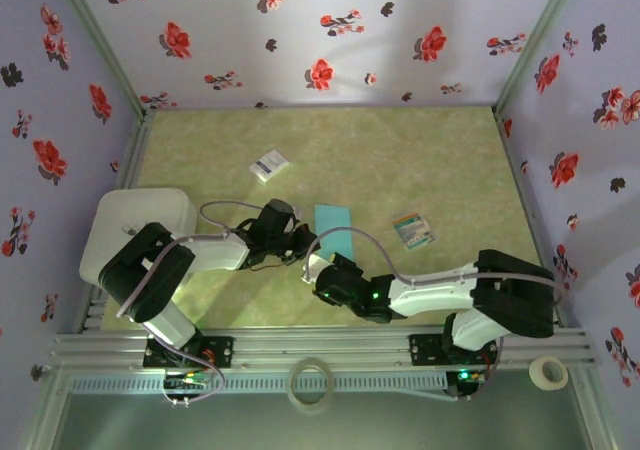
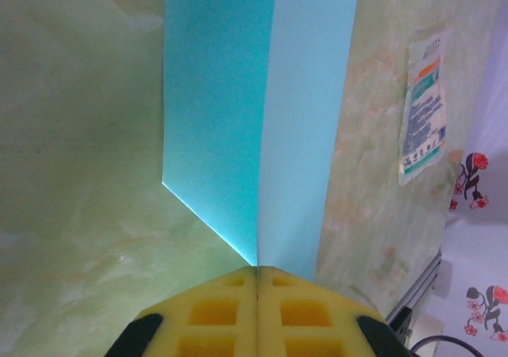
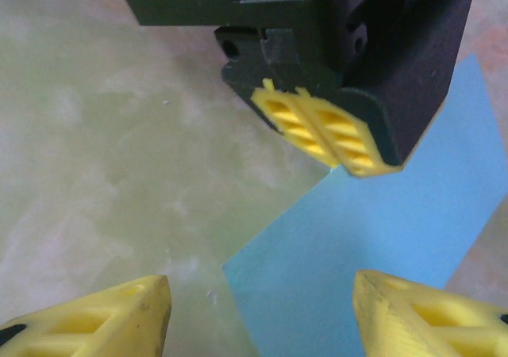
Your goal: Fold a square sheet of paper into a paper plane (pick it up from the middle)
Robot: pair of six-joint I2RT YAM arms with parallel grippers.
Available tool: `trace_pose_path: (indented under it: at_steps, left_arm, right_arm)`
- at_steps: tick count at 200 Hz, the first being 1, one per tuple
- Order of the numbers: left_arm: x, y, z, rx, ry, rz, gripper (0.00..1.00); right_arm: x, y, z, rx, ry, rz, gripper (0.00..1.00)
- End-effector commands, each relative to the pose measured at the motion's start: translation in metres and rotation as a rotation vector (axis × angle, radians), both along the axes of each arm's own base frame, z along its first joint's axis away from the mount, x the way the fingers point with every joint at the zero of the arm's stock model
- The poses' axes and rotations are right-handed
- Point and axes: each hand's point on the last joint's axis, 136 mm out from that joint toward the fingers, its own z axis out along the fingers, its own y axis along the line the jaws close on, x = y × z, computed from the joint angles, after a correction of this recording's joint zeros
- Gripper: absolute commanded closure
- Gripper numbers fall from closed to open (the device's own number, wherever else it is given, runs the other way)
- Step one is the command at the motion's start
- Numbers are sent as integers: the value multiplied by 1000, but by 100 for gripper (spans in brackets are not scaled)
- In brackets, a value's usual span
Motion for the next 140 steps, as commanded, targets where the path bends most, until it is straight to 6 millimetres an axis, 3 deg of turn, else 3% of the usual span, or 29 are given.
trace_pose_path:
  at_steps: [1,53,140]
  left_arm:
    - [1,-1,9,-12,-12,9,100]
    - [1,-2,11,-19,-17,9,100]
    - [1,-2,11,-18,-18,8,100]
  right_arm:
    - [13,5,11,-24,-104,-26,38]
    - [14,-3,7,-19,-102,-61,56]
    - [11,-13,9,28,-91,-85,77]
